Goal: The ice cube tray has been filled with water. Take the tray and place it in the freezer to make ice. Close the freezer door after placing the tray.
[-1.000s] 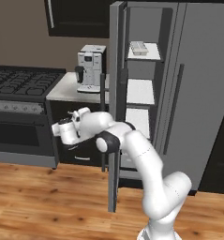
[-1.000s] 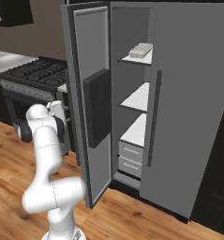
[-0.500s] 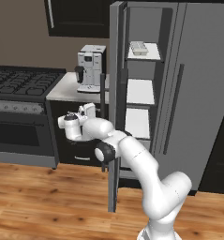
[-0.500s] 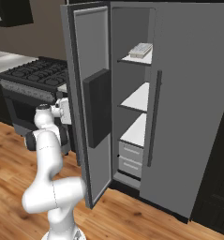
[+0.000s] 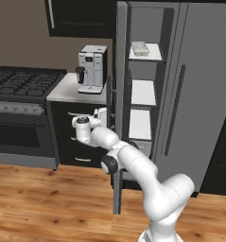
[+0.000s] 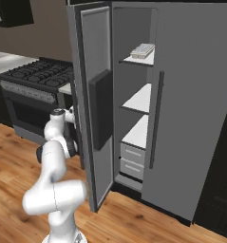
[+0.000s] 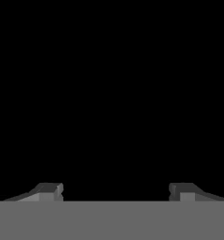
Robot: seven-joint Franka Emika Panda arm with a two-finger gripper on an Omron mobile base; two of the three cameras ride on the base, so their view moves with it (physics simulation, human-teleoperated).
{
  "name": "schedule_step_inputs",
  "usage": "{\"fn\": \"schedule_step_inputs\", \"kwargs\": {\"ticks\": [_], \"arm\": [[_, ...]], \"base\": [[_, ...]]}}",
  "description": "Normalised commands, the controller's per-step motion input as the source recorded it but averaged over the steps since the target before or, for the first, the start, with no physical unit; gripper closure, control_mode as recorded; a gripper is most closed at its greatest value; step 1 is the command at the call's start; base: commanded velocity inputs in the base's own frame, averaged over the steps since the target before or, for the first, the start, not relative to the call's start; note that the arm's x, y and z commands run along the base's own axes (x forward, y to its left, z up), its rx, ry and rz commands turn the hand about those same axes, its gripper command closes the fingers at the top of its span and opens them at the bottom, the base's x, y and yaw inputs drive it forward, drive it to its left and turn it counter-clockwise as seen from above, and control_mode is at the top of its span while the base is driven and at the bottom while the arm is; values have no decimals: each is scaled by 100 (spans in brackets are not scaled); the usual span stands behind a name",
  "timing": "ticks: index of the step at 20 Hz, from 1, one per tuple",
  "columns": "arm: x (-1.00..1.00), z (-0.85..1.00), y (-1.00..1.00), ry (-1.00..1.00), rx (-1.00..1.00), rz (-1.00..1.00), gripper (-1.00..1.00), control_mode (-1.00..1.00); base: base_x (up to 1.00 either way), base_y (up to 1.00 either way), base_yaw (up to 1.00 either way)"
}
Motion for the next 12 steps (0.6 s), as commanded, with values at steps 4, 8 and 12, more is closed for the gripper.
{"fn": "schedule_step_inputs", "kwargs": {"ticks": [4,8,12], "arm": [[-45,-11,-100,0,0,-20,-100,-100],[-15,-1,-100,0,0,-10,-100,-100],[18,0,-97,0,0,2,-100,-100]], "base": [[0,0,0],[0,0,0],[0,0,0]]}}
